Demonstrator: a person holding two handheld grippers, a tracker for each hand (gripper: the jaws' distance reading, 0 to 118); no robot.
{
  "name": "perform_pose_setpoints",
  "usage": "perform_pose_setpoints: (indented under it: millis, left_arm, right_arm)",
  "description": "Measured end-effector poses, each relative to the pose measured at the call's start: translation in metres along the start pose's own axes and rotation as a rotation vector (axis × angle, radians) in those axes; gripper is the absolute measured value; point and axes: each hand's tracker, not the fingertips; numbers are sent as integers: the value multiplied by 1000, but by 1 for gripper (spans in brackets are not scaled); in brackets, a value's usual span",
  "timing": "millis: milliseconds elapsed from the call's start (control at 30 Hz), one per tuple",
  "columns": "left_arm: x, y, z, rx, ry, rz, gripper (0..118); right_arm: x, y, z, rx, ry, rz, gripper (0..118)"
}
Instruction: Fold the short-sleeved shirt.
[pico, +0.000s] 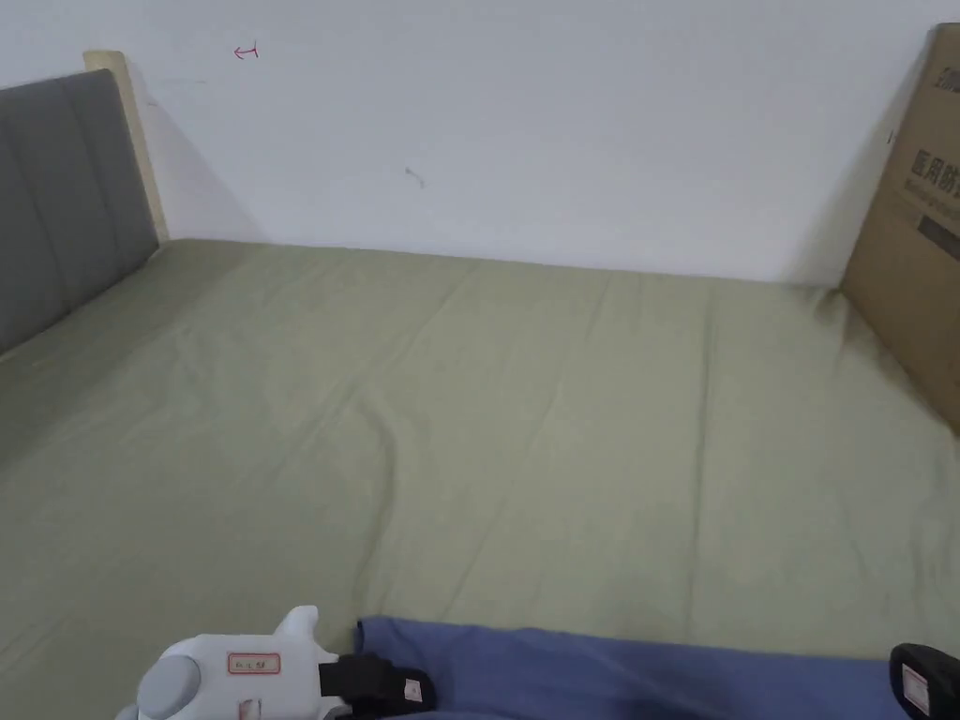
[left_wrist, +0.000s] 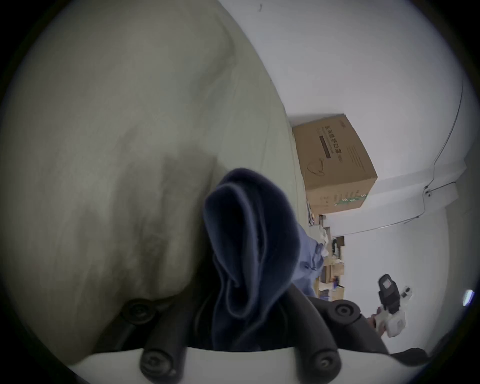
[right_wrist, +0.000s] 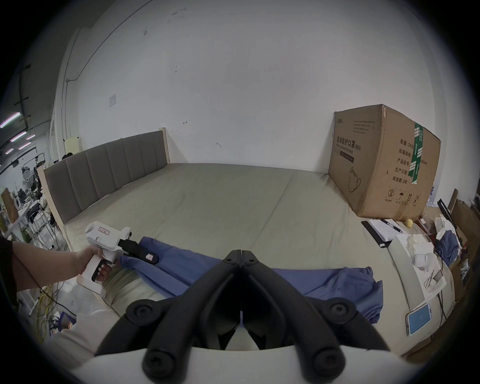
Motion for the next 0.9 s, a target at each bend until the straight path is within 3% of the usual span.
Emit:
perform_pose_setpoints:
  millis: [167, 300, 500, 633, 700, 900]
  left_arm:
    - [71, -4, 14, -2, 353, -321, 4]
    - [105, -1, 45, -13, 559, -483, 4]
    - [108, 17, 98, 24, 936, -465, 4]
    - [134, 10, 82, 14, 1140, -571, 4]
    - [156, 1, 60, 17, 1136, -624, 4]
    - [220, -30, -32, -113, 611, -491, 5]
  right_arm:
    - [1, 2, 10, 2, 9, 5, 0]
    - [11, 0, 18, 23, 19, -20, 0]
    - [29, -7, 28, 45, 17, -97, 0]
    - [43, -12, 32, 56, -2, -130, 0]
    - [51, -13, 35, 58, -5, -143, 0]
    - [69, -18, 45, 68, -29, -171, 0]
